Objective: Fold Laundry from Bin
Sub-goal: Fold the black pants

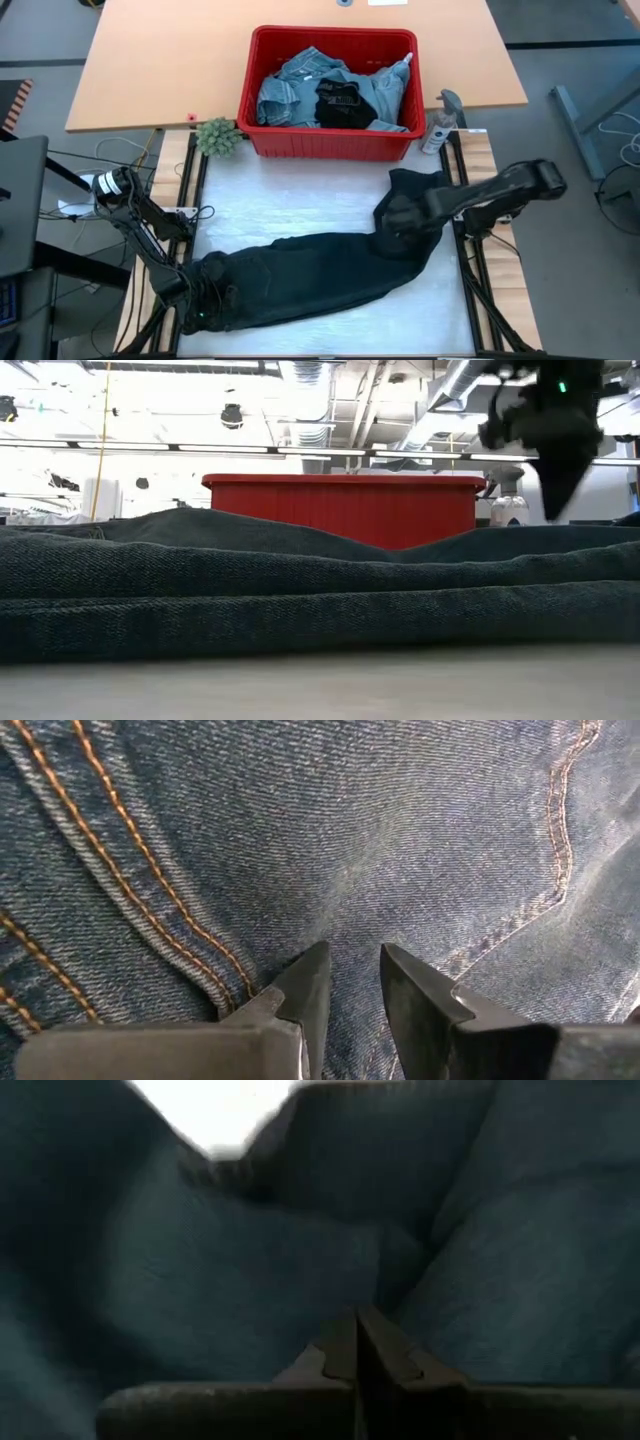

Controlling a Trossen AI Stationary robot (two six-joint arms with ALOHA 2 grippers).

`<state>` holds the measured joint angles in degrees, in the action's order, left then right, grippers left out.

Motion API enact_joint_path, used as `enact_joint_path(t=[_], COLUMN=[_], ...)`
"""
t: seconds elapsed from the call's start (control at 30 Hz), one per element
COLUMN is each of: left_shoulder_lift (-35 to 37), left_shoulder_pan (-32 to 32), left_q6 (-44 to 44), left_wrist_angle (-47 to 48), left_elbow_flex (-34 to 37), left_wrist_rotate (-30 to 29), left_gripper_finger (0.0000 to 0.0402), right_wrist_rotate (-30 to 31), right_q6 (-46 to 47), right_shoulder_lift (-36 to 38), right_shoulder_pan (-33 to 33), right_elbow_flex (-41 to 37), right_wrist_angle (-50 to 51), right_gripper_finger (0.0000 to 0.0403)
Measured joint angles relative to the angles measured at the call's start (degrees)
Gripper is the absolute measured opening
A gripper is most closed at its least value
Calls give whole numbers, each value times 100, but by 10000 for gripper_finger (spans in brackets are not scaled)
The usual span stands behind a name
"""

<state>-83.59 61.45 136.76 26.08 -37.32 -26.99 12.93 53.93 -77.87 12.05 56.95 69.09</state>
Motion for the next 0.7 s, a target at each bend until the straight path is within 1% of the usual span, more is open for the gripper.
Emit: enact_joint_path(t=[0.13, 0.27, 0.37, 0.47, 0.6, 0.7], left_shoulder_lift=[2, 2, 2, 2, 2, 2], left_shoulder_pan=[7, 11, 11, 11, 13, 15], left_q6=[8, 19, 41, -19, -395, -582], left_wrist_angle=[-230, -560, -881, -1429, -2247, -2527], left_elbow_flex=[-2, -2, -2, -2, -4, -7], left_wrist_rotate=[157, 260, 286, 425, 769, 928], left_gripper_finger=[84, 84, 84, 84, 84, 84], right_wrist_rotate=[-229, -263, -270, -208, -20, 1], right_q6=[23, -53, -181, -242, -514, -621], right_shoulder_lift=[-530, -965, -1285, -1549, -1735, -1633], right_shoulder_pan=[107, -19, -391, -859, -1471, -1877], right_elbow_flex=[-368, -666, -880, -905, -709, -543], right_wrist_angle=[-333, -1086, -1811, -2286, -2655, -2591], right_gripper_finger=[15, 20, 23, 20, 22, 27])
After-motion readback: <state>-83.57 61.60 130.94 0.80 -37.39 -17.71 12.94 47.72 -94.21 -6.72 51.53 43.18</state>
